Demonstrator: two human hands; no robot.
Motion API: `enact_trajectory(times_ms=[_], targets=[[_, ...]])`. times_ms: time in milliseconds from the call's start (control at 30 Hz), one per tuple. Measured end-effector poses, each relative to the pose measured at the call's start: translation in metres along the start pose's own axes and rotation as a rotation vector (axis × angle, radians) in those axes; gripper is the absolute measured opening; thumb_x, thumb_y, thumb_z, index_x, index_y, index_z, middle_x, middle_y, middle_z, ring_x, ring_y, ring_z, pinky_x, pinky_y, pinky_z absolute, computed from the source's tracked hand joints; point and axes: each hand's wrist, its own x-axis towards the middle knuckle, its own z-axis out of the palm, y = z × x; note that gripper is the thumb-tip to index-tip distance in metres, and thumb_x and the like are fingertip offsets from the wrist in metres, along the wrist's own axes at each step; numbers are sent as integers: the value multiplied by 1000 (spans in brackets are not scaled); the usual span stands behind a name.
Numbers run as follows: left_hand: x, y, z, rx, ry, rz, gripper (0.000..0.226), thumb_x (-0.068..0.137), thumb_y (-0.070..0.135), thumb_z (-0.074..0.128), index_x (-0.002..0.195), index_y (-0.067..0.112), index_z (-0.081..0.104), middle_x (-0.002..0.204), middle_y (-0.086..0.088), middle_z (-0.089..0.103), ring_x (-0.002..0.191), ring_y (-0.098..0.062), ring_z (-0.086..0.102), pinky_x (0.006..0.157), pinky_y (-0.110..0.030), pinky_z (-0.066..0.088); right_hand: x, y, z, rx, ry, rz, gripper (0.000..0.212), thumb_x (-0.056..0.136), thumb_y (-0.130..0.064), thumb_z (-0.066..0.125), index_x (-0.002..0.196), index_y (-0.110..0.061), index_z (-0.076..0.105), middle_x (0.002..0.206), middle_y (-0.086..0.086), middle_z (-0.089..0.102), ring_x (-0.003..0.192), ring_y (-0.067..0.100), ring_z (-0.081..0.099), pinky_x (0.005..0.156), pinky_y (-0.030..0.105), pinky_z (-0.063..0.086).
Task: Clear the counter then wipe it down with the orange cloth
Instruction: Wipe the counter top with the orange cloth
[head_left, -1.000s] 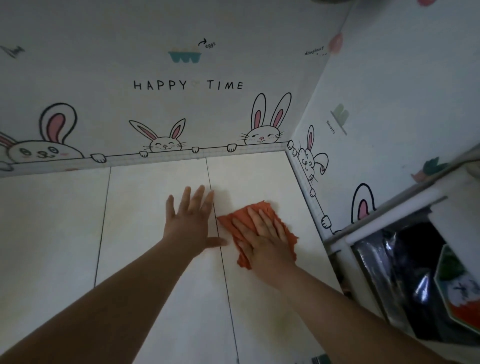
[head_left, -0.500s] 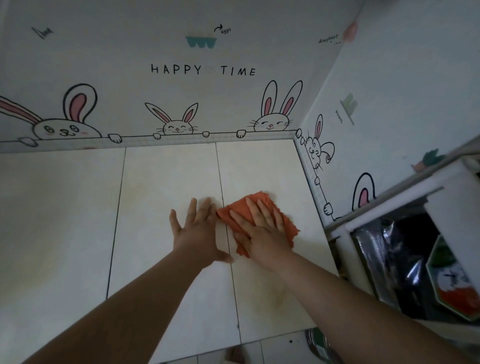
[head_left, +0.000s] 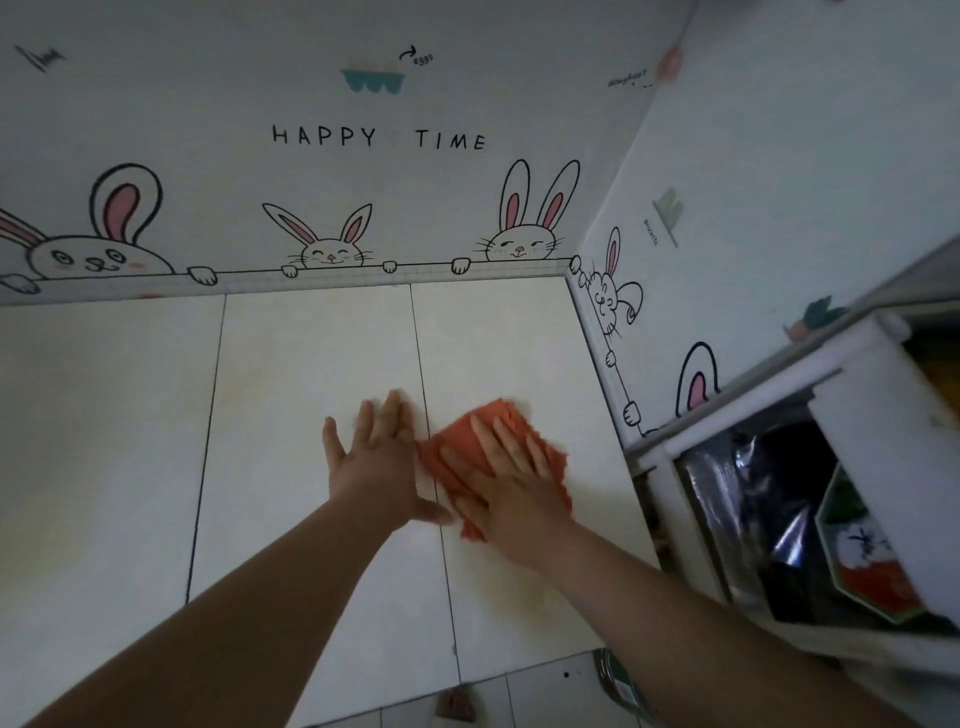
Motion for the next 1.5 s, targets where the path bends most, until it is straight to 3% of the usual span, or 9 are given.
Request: enact_trajectory(times_ms=[133,467,600,767,900,1067,1167,1367,1500], targets=[[1,3,-3,7,-34,-6,142,53,77,68,147,15,-20,156,1,-27,144,-24,-22,115,-59,-3,-13,15,3,-64,7,46,50,96,-58,17,145,-53,11,157,-12,-18,144,14,-24,114,38,-17],[6,2,-1,-17,3,24,147,43,77,72,149,15,-10,155,3,-16,144,-23,-10,109,-53,25,47,76,-25,-7,56,364,54,96,-57,21,148,-48,6,161,-5,-9,147,19,-12,118,41,-5],[9,1,0,-40,13,24,148,41,75,75,148,16,-9,154,4,-11,143,-23,-6,106,-52,27,-16,71,-4,16,144,413,59,96,-55,27,150,-40,8,162,1,-7,147,23,-11,118,39,-5],[9,2,1,-65,-21,5,150,43,73,76,148,17,-16,155,5,-16,145,-22,-13,110,-54,21,-55,50,17,-82,143,457,65,96,-56,22,147,-37,-13,160,6,-15,145,29,-19,117,44,-12],[10,2,0,-67,-31,-4,152,43,73,77,147,18,-20,155,7,-20,144,-20,-18,111,-52,18,-27,66,-1,-76,119,377,57,97,-55,22,150,-41,5,162,3,-7,147,23,-12,118,41,-9],[7,3,-2,-34,-3,16,151,40,75,76,148,17,-13,155,6,-11,144,-19,-7,106,-51,27,-32,77,-6,-61,55,277,55,99,-51,23,150,-40,3,161,0,-12,147,22,-15,116,36,-16],[7,3,-4,-43,-13,13,152,41,74,77,148,17,-14,155,6,-11,144,-19,-7,106,-52,27,-72,66,8,-115,56,257,57,96,-54,9,149,-39,-8,159,1,-18,145,24,-21,113,39,-22],[7,4,-6,-50,-39,11,152,42,72,78,149,16,-15,157,5,-16,145,-21,-11,109,-58,23,-123,11,37,-90,158,348,60,96,-54,17,150,-33,1,161,12,1,147,35,-7,118,53,5],[8,3,-5,-56,-34,21,153,39,71,80,149,15,-12,157,5,-13,145,-23,-7,107,-59,27,-118,-41,58,-85,243,165,63,96,-52,28,152,-31,10,161,9,6,147,35,2,115,59,14]])
